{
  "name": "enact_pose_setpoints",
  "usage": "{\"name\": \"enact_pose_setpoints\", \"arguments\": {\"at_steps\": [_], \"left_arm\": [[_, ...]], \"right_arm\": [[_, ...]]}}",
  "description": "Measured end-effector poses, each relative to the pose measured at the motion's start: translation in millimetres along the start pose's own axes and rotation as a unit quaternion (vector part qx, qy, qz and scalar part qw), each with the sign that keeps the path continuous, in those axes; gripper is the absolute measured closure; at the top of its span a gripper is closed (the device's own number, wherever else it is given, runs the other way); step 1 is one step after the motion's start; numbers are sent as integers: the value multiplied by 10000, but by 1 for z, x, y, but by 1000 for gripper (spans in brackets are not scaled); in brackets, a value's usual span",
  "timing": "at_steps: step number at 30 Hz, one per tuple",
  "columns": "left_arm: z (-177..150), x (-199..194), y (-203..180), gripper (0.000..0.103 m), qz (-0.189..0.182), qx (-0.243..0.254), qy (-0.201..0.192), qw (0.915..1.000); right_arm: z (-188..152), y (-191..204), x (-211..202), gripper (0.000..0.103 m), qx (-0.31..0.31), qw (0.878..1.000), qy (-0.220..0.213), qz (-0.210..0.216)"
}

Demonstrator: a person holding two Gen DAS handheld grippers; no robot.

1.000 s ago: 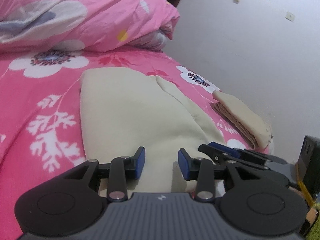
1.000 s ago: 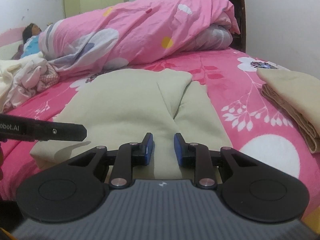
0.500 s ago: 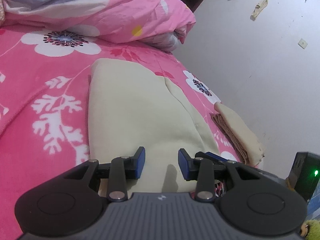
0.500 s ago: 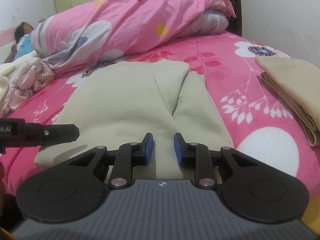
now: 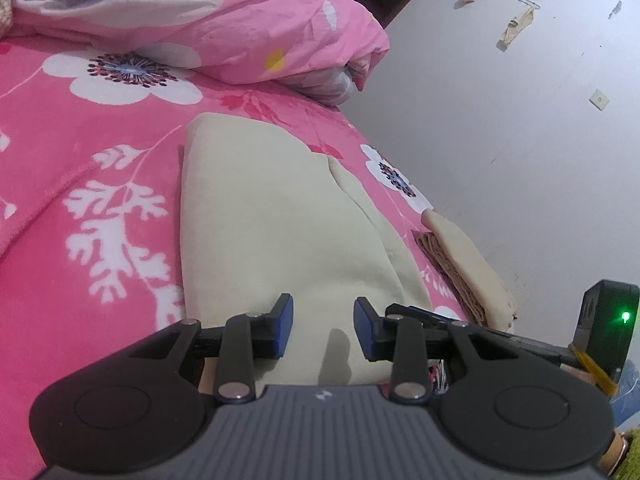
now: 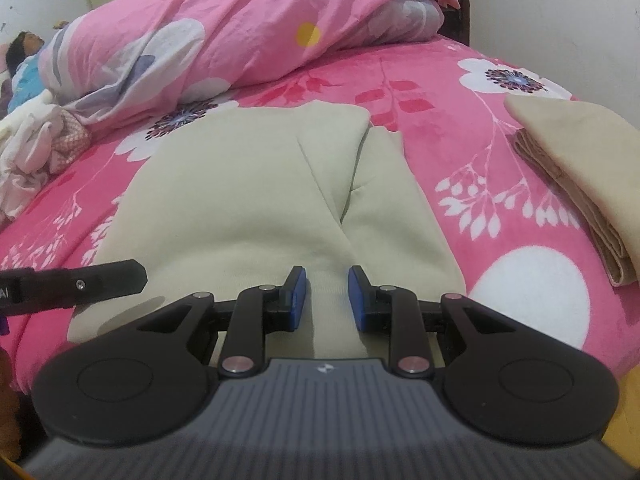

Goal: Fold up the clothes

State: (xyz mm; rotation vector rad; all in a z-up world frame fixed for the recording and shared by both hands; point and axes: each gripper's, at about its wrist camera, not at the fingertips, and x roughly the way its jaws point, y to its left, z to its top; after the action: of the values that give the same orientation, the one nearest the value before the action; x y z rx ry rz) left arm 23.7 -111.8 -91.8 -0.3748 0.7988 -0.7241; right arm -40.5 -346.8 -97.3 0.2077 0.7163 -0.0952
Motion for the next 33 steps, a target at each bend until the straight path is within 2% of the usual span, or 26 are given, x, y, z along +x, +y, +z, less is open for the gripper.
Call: {"name": "enact_pose_setpoints", "arguments": {"at_steps": [9,20,22,24,28,31,33], "left_arm": [[2,0,-2,68,2,174,61,9998],[0,1,-13,68,214,558,52,9982],[-3,1,-19,63,254,742,10,9969],[-6,1,-26,51,282,948,-32,9951],[-10,0,-41,44,444,1318,-50,9903],[-14,-2,-54,39,636,1706,-41,9833],[-18,-8,-65,30,690,2057,-67,9762]], "right_arm": [[-1,1,0,81,-5,10000,-19,-14],[-12,-7,-3,81,-116,9989,-378,241],[-13,-6,-4,81,-198,9987,-412,242],[-15,-6,-4,80,-275,9982,-471,249],[-15,-12,-3,80,-157,9979,-490,393],[-15,-16,-3,80,-177,9974,-475,503],[-16,-18,-3,80,-117,9971,-498,564]]}}
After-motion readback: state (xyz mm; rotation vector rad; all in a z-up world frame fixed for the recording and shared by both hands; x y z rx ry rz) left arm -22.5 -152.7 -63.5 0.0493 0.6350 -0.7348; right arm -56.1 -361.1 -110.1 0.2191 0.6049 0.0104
